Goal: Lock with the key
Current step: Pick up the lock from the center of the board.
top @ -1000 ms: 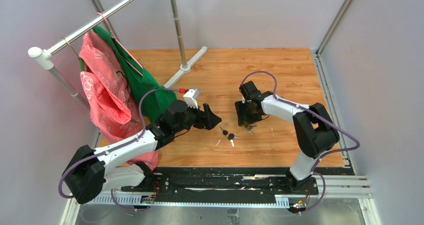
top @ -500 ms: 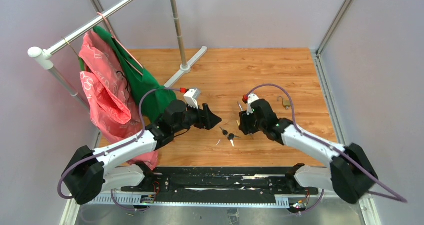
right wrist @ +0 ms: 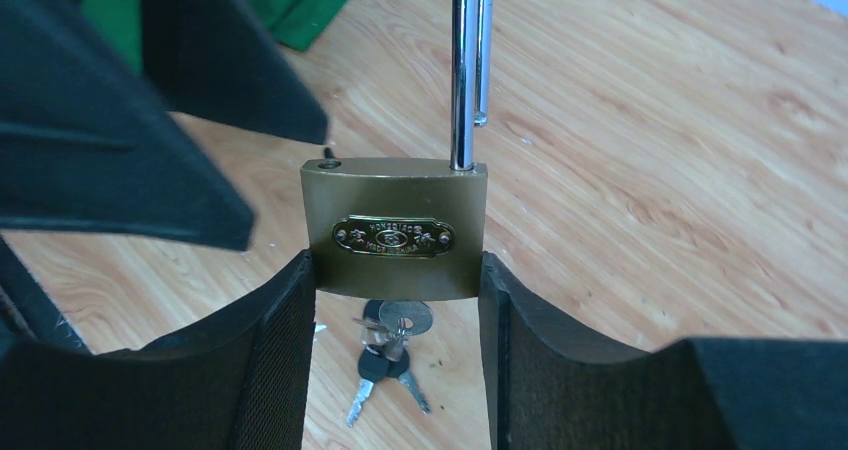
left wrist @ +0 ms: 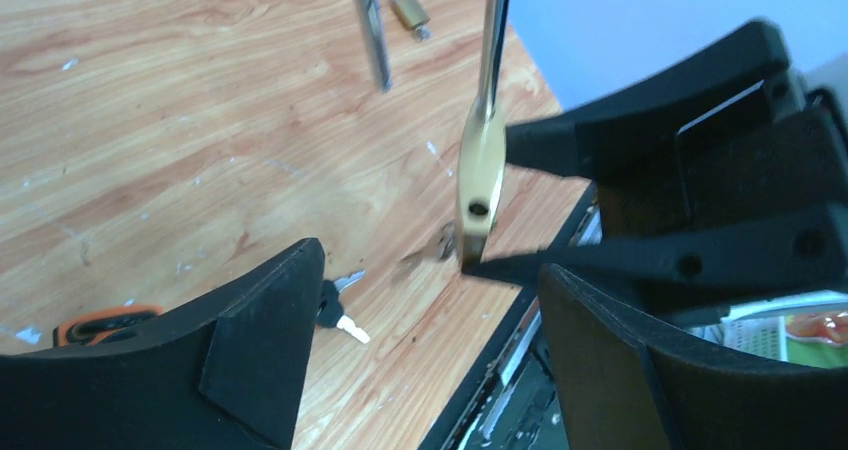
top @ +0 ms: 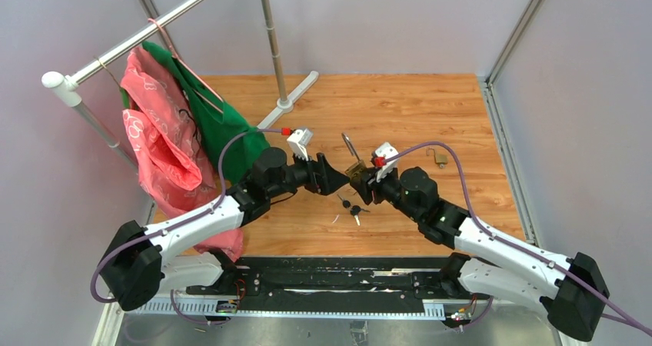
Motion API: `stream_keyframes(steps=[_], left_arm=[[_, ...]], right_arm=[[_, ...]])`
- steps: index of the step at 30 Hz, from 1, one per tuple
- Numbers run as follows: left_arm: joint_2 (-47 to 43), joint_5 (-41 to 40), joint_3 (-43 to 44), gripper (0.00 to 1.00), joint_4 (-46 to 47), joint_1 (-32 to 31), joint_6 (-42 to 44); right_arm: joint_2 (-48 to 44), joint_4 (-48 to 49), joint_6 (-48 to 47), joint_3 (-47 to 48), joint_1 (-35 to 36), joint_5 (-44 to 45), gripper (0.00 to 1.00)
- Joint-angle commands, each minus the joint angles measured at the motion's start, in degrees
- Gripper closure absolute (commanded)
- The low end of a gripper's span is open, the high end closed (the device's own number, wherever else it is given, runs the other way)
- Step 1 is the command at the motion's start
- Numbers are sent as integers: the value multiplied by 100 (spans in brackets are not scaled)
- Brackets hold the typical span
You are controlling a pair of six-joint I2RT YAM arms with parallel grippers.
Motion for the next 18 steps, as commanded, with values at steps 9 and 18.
stream_keyframes(steps=[9,18], left_arm=[[-20,203,441,51,231,-26,-9],[-111,220,317,74,236,-97,-9]], right_arm=[[46,591,-595,659,912,467,100],[263,731,-737,839,954,268,100]])
